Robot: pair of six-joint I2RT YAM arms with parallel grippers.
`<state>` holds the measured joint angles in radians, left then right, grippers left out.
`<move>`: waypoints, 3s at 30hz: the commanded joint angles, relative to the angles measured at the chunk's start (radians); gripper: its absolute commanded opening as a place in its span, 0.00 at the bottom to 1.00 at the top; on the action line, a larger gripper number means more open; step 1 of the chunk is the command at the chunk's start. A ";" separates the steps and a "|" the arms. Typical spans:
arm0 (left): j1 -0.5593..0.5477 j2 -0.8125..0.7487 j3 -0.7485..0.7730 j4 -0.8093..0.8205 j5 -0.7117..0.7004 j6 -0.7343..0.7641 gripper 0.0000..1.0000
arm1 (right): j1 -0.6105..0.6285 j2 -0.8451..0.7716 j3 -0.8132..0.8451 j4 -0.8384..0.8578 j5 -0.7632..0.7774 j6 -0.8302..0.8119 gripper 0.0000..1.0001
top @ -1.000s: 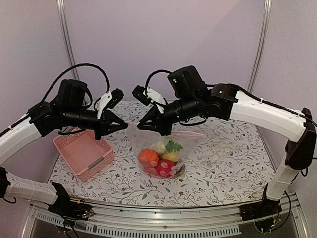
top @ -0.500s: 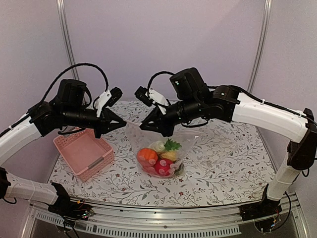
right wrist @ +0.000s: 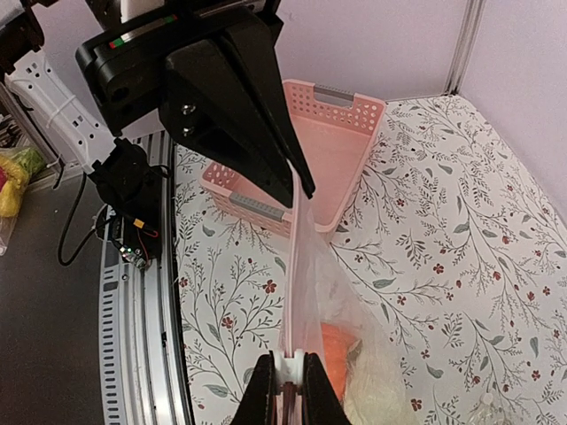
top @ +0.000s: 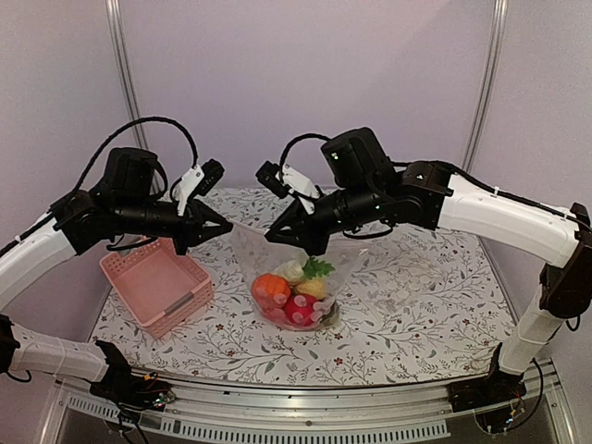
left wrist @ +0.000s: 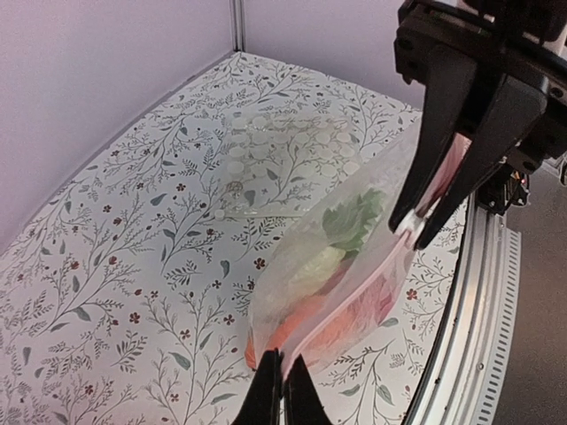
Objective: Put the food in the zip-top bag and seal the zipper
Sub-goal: Zip the zipper on the zipper food storage bag.
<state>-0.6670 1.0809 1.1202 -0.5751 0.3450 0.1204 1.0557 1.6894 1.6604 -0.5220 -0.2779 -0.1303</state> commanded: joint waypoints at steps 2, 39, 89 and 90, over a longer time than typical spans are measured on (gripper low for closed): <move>0.052 -0.033 -0.003 0.041 -0.093 -0.021 0.00 | 0.000 -0.037 -0.033 -0.113 0.025 0.012 0.00; 0.114 -0.021 -0.004 0.056 -0.133 -0.056 0.00 | -0.016 -0.104 -0.100 -0.113 0.095 0.017 0.00; 0.202 -0.012 -0.013 0.080 -0.186 -0.104 0.00 | -0.078 -0.210 -0.206 -0.098 0.134 0.037 0.00; 0.202 -0.012 -0.013 0.081 -0.185 -0.104 0.00 | -0.080 -0.211 -0.207 -0.098 0.135 0.037 0.00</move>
<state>-0.5137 1.0779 1.1152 -0.5346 0.2527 0.0322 0.9932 1.5162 1.4776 -0.5167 -0.1680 -0.1032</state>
